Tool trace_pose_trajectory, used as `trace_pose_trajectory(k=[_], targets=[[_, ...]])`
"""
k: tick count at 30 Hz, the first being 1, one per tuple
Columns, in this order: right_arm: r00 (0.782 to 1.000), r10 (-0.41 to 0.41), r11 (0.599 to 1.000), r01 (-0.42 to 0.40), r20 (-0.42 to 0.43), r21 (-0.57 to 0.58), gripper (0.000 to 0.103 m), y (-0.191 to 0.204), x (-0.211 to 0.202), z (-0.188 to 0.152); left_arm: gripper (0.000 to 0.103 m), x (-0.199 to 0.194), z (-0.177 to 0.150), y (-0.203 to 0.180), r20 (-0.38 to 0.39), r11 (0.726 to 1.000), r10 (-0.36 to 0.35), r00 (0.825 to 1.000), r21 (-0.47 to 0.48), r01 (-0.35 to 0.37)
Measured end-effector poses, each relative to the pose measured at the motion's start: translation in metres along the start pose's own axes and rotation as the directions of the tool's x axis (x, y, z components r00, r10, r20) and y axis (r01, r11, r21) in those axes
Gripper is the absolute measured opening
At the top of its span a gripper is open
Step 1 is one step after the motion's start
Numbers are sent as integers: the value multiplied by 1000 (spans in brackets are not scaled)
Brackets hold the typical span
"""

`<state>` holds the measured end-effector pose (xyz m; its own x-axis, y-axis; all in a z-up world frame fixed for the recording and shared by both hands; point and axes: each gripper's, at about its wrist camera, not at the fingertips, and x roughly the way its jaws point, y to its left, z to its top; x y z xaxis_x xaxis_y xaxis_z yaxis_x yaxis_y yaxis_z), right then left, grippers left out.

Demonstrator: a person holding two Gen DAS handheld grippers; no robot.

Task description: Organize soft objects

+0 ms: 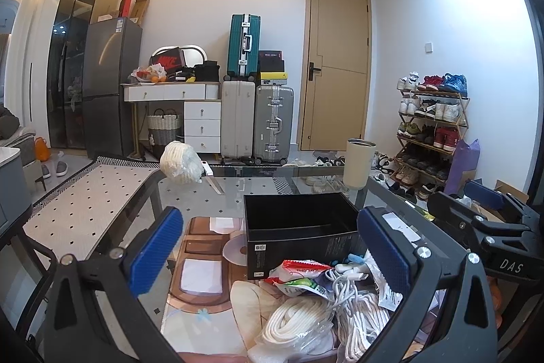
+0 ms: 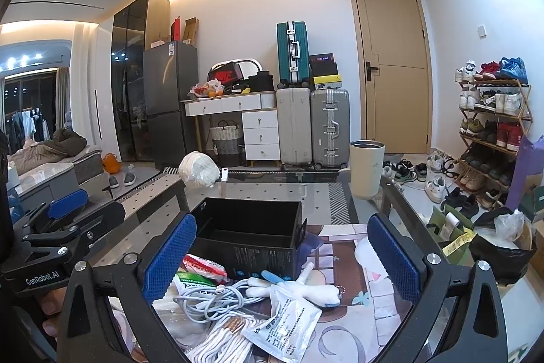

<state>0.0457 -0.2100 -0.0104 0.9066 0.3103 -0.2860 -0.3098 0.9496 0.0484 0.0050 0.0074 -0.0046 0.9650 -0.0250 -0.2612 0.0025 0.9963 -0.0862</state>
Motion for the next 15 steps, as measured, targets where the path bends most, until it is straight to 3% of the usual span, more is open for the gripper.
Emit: trace_pose_trajectory(k=[15], targets=[[1000,1,1000,-1,-1,1,103,0,1,0,103,2,0,5,-9,1000,8,1000,-20,-8]])
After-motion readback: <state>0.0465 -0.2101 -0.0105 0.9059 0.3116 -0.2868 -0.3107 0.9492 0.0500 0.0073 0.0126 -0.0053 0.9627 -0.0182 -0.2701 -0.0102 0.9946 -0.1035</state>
